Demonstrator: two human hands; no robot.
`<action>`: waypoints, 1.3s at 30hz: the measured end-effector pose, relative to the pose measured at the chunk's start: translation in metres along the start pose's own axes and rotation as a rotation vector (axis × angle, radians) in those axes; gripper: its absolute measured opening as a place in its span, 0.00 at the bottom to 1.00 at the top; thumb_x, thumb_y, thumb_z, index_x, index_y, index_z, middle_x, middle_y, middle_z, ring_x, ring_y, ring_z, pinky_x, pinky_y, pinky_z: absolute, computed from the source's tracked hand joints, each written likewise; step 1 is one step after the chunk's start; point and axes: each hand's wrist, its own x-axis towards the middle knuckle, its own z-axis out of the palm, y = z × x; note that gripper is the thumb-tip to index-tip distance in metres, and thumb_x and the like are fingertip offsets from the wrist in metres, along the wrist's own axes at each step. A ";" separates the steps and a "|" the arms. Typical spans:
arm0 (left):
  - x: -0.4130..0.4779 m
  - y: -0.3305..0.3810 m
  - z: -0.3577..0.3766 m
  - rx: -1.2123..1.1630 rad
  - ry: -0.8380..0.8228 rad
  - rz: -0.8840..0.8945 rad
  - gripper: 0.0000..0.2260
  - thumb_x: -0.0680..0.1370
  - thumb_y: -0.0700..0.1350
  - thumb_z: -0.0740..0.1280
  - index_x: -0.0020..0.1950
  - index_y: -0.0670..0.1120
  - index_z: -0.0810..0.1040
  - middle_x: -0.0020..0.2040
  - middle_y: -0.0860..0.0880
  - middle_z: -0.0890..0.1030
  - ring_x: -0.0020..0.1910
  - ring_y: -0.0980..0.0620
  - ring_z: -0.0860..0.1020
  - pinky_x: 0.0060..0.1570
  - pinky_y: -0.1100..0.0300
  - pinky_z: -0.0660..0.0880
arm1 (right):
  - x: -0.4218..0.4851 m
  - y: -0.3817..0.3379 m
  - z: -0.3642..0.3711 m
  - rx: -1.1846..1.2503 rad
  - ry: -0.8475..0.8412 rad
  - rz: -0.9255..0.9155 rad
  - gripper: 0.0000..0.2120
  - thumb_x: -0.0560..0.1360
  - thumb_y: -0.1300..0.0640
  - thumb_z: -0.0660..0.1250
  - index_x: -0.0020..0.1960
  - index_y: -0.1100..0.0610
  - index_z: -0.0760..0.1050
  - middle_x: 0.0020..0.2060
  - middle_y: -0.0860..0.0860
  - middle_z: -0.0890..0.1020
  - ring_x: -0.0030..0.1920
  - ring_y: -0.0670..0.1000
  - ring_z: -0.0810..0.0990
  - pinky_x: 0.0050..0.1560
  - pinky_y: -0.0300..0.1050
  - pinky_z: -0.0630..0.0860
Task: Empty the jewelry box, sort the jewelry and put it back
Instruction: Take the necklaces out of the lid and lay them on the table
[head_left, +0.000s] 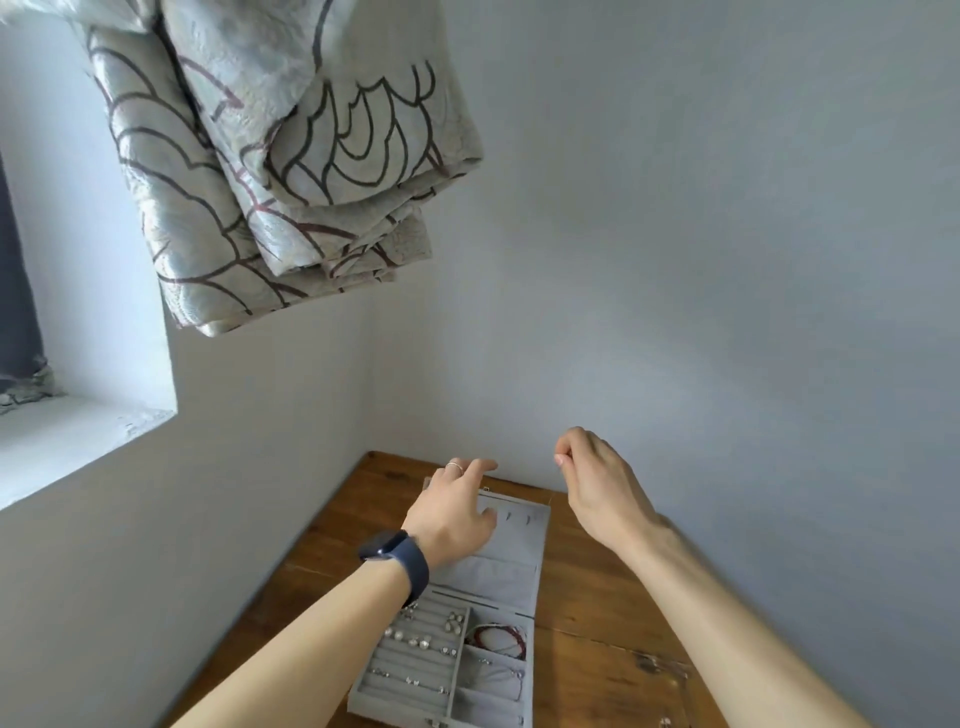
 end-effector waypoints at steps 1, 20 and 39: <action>0.001 0.000 0.003 0.047 -0.018 0.000 0.27 0.79 0.48 0.64 0.78 0.53 0.61 0.74 0.47 0.66 0.72 0.45 0.65 0.69 0.50 0.69 | -0.003 0.001 0.001 0.000 0.007 -0.003 0.04 0.83 0.59 0.56 0.52 0.57 0.68 0.47 0.52 0.76 0.46 0.55 0.74 0.47 0.52 0.74; 0.015 0.041 0.009 -0.407 -0.142 0.154 0.05 0.72 0.58 0.76 0.44 0.59 0.86 0.41 0.62 0.85 0.44 0.66 0.81 0.44 0.74 0.73 | -0.026 0.022 -0.005 0.494 -0.142 0.263 0.05 0.73 0.45 0.72 0.45 0.42 0.78 0.39 0.40 0.85 0.43 0.38 0.82 0.49 0.39 0.76; -0.097 0.038 -0.037 -0.612 -0.649 0.017 0.11 0.74 0.57 0.72 0.44 0.50 0.84 0.46 0.47 0.86 0.50 0.51 0.84 0.54 0.56 0.78 | -0.124 -0.057 -0.031 0.993 -0.306 0.365 0.10 0.75 0.55 0.74 0.50 0.59 0.78 0.39 0.50 0.86 0.36 0.43 0.80 0.42 0.36 0.76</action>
